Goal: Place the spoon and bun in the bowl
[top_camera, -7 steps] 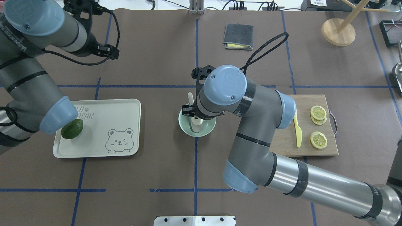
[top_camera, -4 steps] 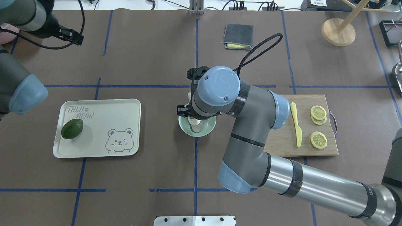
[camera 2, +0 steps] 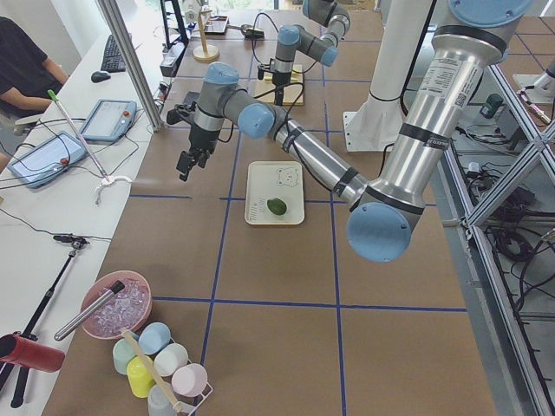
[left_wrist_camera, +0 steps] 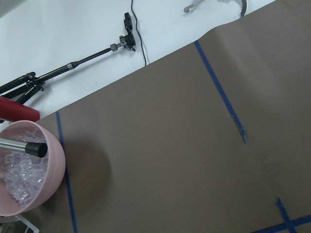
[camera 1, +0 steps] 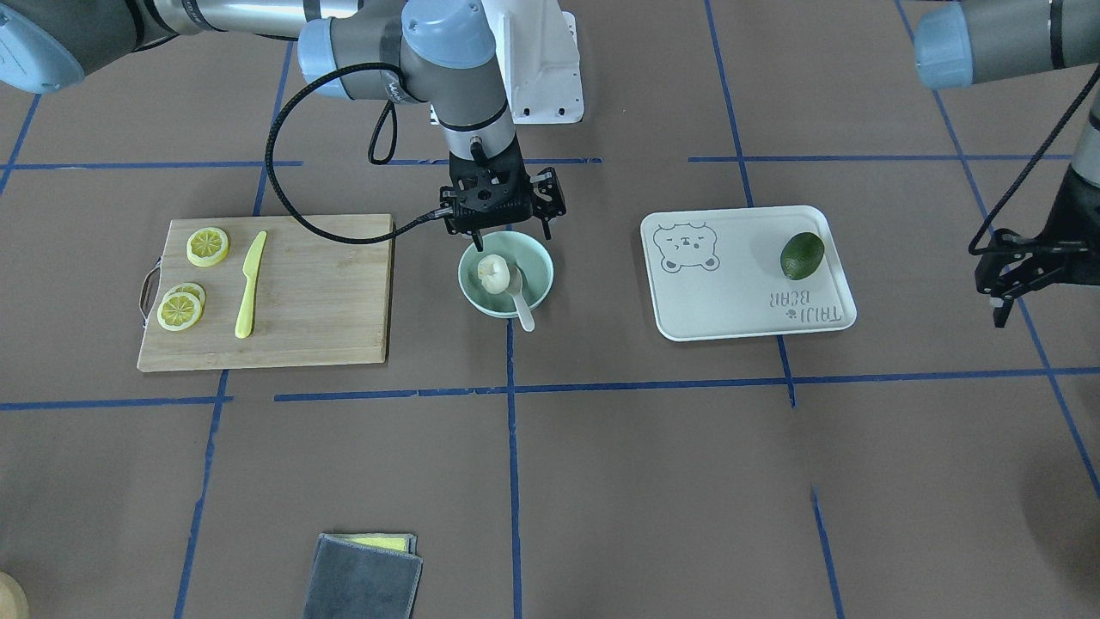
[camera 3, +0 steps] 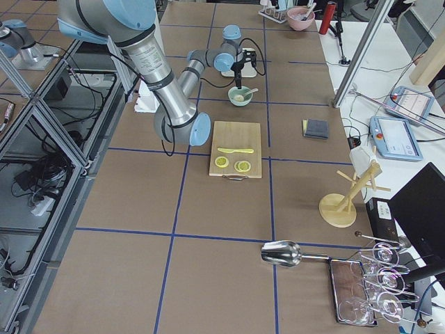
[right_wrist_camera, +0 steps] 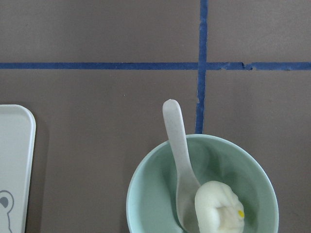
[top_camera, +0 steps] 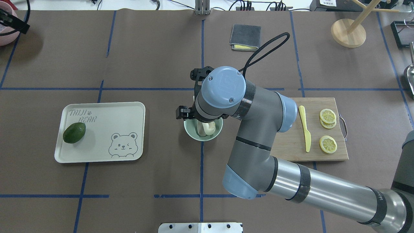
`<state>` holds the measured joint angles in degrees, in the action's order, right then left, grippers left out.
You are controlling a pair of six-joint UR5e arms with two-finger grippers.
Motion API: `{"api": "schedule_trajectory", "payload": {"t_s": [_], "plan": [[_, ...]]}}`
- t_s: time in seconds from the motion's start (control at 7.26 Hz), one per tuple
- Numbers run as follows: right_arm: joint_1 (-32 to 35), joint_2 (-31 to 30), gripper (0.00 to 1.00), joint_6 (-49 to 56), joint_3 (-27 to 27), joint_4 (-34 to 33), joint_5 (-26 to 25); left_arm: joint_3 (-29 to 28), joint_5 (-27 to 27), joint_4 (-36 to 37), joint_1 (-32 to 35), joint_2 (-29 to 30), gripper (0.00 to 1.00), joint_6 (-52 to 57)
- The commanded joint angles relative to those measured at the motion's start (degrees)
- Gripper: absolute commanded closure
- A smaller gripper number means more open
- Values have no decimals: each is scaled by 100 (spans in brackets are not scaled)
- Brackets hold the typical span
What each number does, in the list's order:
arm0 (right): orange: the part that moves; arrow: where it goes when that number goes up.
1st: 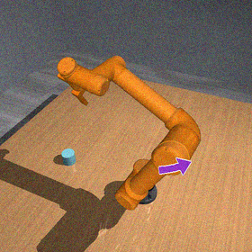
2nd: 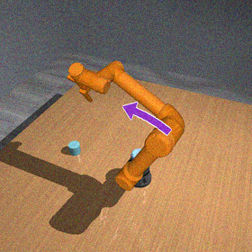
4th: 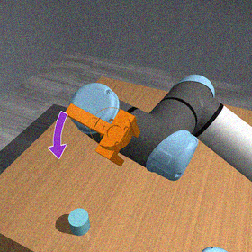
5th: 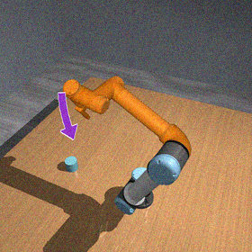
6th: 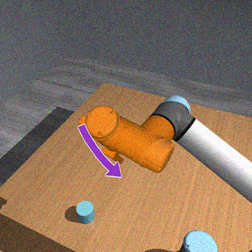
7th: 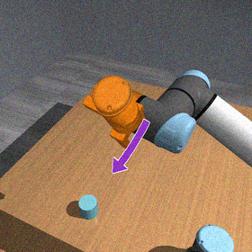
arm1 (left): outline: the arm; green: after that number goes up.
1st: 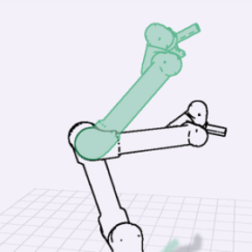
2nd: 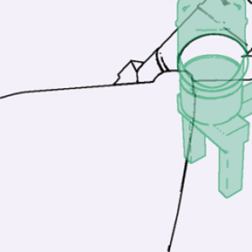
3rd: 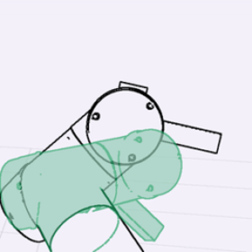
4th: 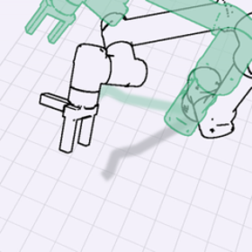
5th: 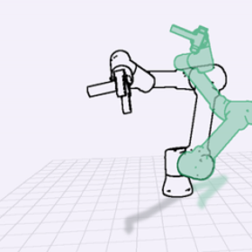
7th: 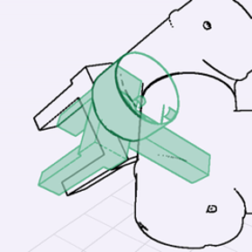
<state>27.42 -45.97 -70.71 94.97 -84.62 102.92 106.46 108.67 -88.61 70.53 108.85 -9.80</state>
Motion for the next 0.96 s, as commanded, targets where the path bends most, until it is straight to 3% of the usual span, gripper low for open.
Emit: {"api": "schedule_trajectory", "payload": {"t_s": [0.0, 0.14, 0.28, 0.55, 0.69, 0.83], "plan": [[79, -18, 0, 74, 4, -54, 17, -317, 887, 1, 766, -398, 0, 1089], [219, -26, 0, 83, 13, -72, 79, -484, 1511, -34, 1135, -652, 0, 1616], [403, -9, 0, 153, 143, -420, 192, -686, 1804, -60, 1312, -820, 0, 1856], [973, -131, 0, 1245, 992, -2075, 570, -889, 1903, -87, 1586, -1102, 0, 2112], [1428, -271, 0, 1992, 1424, -2798, 693, -1108, 2278, -87, 1735, -1225, 0, 2157], [2086, -638, 0, 2582, 1593, -2927, 1312, -1241, 2464, -95, 1919, -1435, 0, 2392]]}}
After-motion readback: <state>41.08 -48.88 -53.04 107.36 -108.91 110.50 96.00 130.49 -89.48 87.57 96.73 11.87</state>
